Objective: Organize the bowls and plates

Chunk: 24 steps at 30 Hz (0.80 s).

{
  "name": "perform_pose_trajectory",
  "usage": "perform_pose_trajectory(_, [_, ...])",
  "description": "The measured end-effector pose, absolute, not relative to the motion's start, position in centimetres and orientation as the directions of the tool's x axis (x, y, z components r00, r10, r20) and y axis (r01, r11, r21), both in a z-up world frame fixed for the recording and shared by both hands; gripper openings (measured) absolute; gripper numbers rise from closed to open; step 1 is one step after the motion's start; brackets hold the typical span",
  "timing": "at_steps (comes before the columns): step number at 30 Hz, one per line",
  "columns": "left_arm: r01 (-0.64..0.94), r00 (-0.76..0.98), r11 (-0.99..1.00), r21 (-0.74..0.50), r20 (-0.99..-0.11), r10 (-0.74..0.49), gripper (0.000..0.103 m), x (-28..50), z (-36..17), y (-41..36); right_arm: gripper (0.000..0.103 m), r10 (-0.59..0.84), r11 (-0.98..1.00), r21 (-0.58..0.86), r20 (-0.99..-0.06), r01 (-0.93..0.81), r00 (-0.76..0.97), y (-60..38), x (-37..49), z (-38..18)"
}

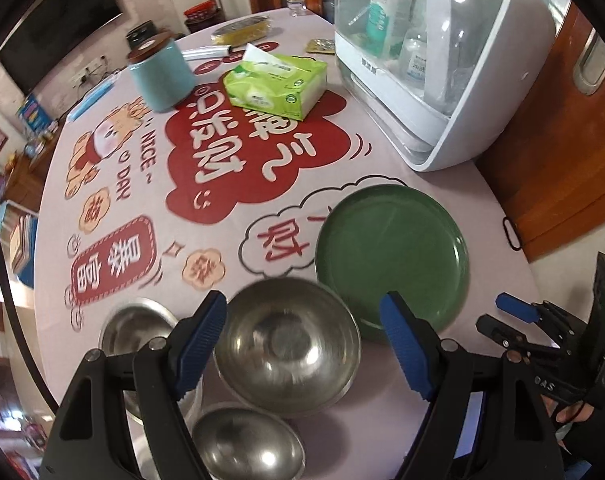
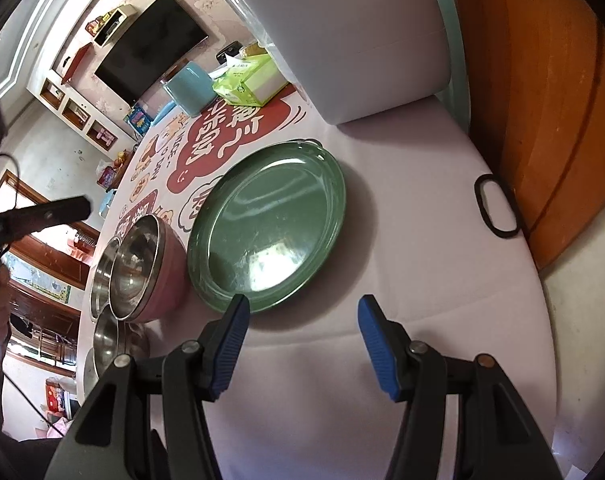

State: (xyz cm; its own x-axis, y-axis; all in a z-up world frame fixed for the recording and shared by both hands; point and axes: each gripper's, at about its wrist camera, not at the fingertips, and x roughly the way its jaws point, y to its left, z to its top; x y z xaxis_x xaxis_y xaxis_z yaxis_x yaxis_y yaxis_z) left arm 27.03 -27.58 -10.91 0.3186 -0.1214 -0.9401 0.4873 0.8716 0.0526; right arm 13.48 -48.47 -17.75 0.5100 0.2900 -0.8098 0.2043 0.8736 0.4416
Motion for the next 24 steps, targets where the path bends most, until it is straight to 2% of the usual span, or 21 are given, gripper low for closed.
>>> perform_pose_trajectory(9, [0.559,0.229,0.828,0.043,-0.968,-0.104,0.078,31.0,-14.4,-29.4,0.056,0.313,0.864,0.460,-0.810,0.204,0.496,-48.2,14.9,-18.9])
perform_pose_trajectory(20, [0.597,0.106,0.802,-0.021,-0.989,-0.105,0.078,33.3,-18.1,-31.1,0.041,0.332,0.869,0.459,-0.818,0.184,0.470,-48.6,16.1,-20.2])
perform_pose_trajectory(24, [0.599,0.065,0.799,-0.046,-0.992,-0.106,0.075,34.0,-19.3,-31.4,0.036,0.338,0.865,0.466,-0.815,0.187,0.471,-48.8,16.4,-20.7])
